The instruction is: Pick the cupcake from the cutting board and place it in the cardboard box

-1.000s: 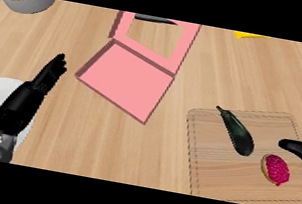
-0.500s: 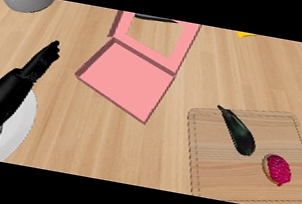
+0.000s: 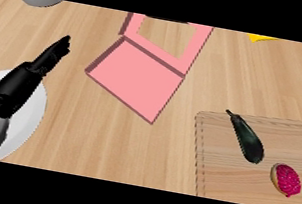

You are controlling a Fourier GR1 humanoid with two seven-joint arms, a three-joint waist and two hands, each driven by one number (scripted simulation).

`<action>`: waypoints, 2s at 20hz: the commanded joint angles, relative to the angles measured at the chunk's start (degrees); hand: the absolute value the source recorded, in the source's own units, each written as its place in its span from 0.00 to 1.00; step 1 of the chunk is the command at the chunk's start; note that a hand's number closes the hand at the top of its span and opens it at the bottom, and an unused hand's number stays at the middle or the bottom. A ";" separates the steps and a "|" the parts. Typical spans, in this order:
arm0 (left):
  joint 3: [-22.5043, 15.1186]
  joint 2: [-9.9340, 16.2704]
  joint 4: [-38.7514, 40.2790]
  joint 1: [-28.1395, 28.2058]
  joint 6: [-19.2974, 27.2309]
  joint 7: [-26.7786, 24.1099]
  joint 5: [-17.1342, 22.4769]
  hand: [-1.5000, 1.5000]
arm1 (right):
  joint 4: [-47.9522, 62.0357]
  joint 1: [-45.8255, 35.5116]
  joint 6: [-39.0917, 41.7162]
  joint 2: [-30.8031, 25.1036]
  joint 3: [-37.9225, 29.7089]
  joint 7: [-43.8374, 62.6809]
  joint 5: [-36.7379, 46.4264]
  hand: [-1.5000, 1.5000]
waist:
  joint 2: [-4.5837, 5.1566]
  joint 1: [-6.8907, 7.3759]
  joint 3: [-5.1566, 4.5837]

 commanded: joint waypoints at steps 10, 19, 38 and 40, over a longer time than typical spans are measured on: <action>-0.70 -3.89 4.02 -2.77 -0.32 -1.51 -2.95 0.50 | -19.91 -3.68 15.04 -6.47 15.37 35.53 10.79 0.00 | 0.40 1.96 0.00; 4.06 -1.05 3.29 -1.30 -6.00 -2.67 -1.21 0.50 | -18.44 -14.82 20.93 0.81 32.29 53.43 15.77 0.00 | 0.18 1.86 0.06; 5.57 -9.49 7.81 -5.34 -6.50 -1.75 -8.79 0.50 | 0.06 -24.89 23.22 12.56 37.13 47.32 34.66 0.00 | 0.20 1.18 0.09; 8.70 -6.44 1.12 -3.99 -9.71 3.16 -5.72 0.50 | 2.24 -25.22 21.91 14.94 37.58 47.18 36.96 0.00 | 0.12 1.49 0.10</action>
